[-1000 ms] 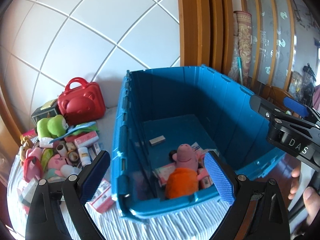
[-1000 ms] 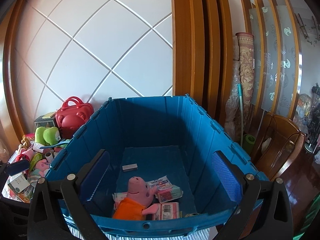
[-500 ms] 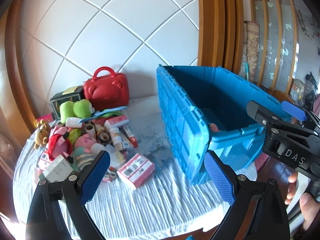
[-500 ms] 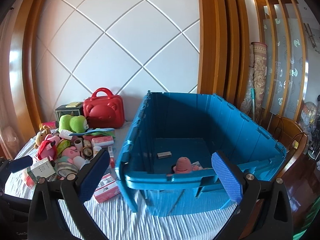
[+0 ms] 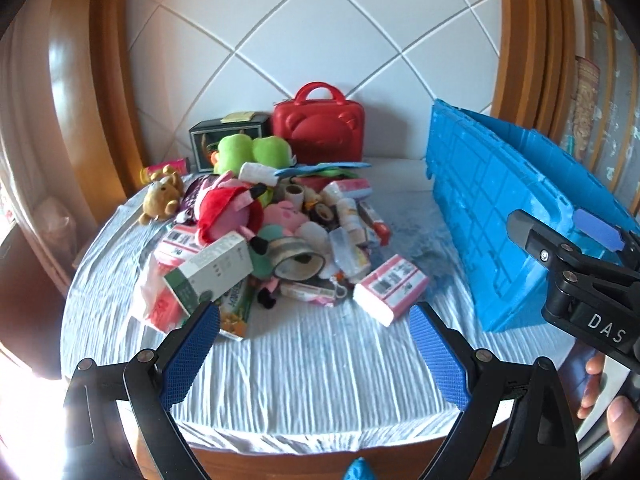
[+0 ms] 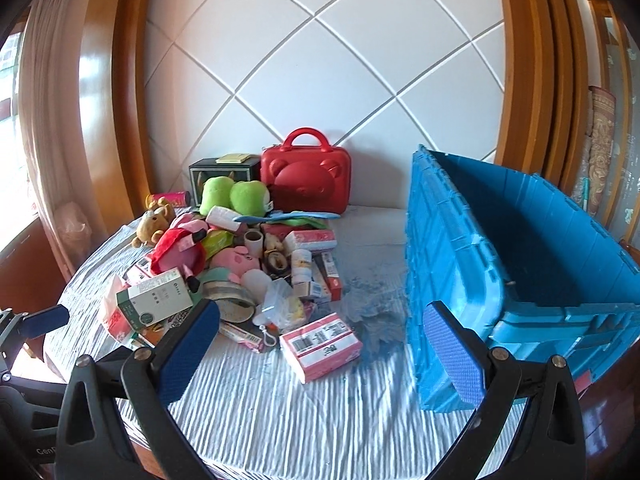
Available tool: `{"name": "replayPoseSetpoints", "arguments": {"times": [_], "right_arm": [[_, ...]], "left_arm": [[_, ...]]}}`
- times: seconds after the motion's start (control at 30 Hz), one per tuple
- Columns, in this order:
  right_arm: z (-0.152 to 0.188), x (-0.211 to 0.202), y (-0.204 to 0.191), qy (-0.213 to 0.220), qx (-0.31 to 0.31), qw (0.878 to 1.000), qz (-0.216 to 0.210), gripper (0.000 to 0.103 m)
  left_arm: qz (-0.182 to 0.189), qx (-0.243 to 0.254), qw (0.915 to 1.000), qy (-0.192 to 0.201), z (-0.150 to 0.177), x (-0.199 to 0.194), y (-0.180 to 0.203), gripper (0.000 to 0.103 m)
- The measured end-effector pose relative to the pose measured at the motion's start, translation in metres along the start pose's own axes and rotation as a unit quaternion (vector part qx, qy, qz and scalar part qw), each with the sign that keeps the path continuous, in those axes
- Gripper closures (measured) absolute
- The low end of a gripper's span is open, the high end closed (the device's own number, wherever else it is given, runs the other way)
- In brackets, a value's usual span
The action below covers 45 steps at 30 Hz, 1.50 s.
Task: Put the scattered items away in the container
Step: 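Grasp the long green-white medicine box with the left tool while the right tool grasps the pink-white tissue pack, then lift the green-white box and tissue pack and carry them over the crate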
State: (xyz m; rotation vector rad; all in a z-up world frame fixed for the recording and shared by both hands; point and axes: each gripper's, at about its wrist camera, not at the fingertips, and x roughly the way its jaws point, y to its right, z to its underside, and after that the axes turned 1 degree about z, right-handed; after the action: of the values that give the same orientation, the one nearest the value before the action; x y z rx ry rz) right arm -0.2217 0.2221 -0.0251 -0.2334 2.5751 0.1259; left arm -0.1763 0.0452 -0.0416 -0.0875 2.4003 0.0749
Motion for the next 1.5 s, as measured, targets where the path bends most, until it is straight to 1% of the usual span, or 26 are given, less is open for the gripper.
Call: {"name": "replayPoseSetpoints", "arguments": {"times": [0.13,0.27,0.37,0.43,0.53,0.63,0.77,0.9,1.07,1.1,1.13,1.17,1.2,1.23,1.27,1.3,1.33,1.4,1.5], "right_arm": [[-0.001,0.041,-0.035,-0.022,-0.012,0.999,-0.037,0.000],[-0.004,0.085,-0.062,-0.045,-0.016,0.997,-0.068,0.000],[-0.007,0.116,-0.078,-0.061,-0.017,0.995,-0.081,0.000],[-0.009,0.132,-0.086,-0.072,-0.015,0.994,-0.078,0.000],[-0.009,0.152,-0.091,-0.093,-0.004,0.993,-0.073,0.000],[-0.006,0.168,-0.090,-0.108,0.012,0.993,-0.044,0.000],[0.001,0.178,-0.087,-0.132,0.055,0.990,0.002,0.000],[0.013,0.185,-0.087,-0.152,0.101,0.982,0.040,0.000],[0.033,0.192,-0.080,-0.177,0.143,0.971,0.077,0.000],[0.036,0.194,-0.077,-0.181,0.149,0.969,0.082,0.000],[0.040,0.195,-0.075,-0.185,0.155,0.967,0.086,0.000],[0.044,0.197,-0.072,-0.189,0.161,0.964,0.091,0.000],[0.048,0.200,-0.068,-0.194,0.166,0.962,0.096,0.000],[0.052,0.203,-0.065,-0.198,0.170,0.960,0.102,0.005],[0.056,0.207,-0.060,-0.204,0.174,0.957,0.105,0.011],[0.060,0.213,-0.055,-0.211,0.180,0.955,0.107,0.028],[0.065,0.220,-0.049,-0.219,0.187,0.952,0.108,0.037],[0.075,0.236,-0.036,-0.234,0.208,0.944,0.107,0.038],[0.088,0.257,-0.019,-0.251,0.239,0.931,0.112,0.038]], "left_arm": [[-0.031,-0.024,0.9990,-0.019,0.001,0.025,-0.039,0.007],[-0.064,-0.036,0.9966,-0.037,-0.006,0.055,-0.073,0.007],[-0.079,-0.042,0.9947,-0.051,-0.010,0.076,-0.094,0.007],[-0.080,-0.043,0.9942,-0.059,-0.011,0.089,-0.105,0.007],[-0.070,-0.035,0.9940,-0.076,-0.016,0.110,-0.116,0.007],[-0.050,-0.015,0.9947,-0.089,-0.027,0.136,-0.123,0.007],[-0.006,0.037,0.9935,-0.108,-0.038,0.170,-0.127,0.007],[0.035,0.093,0.9863,-0.132,-0.041,0.201,-0.127,0.007],[0.061,0.137,0.9750,-0.164,-0.032,0.233,-0.125,0.023],[0.065,0.144,0.9726,-0.171,-0.030,0.238,-0.124,0.037],[0.076,0.140,0.9695,-0.186,-0.027,0.246,-0.125,0.056],[0.088,0.134,0.9659,-0.203,-0.024,0.254,-0.125,0.059],[0.091,0.131,0.9667,-0.200,-0.022,0.255,-0.125,0.059],[0.092,0.129,0.9682,-0.193,-0.022,0.254,-0.124,0.061],[0.094,0.127,0.9696,-0.187,-0.021,0.254,-0.123,0.062],[0.096,0.121,0.9713,-0.181,-0.023,0.253,-0.122,0.065],[0.099,0.113,0.9731,-0.175,-0.025,0.252,-0.122,0.066],[0.101,0.100,0.9763,-0.163,-0.029,0.251,-0.121,0.068],[0.099,0.089,0.9782,-0.160,-0.034,0.254,-0.118,0.069]]}}
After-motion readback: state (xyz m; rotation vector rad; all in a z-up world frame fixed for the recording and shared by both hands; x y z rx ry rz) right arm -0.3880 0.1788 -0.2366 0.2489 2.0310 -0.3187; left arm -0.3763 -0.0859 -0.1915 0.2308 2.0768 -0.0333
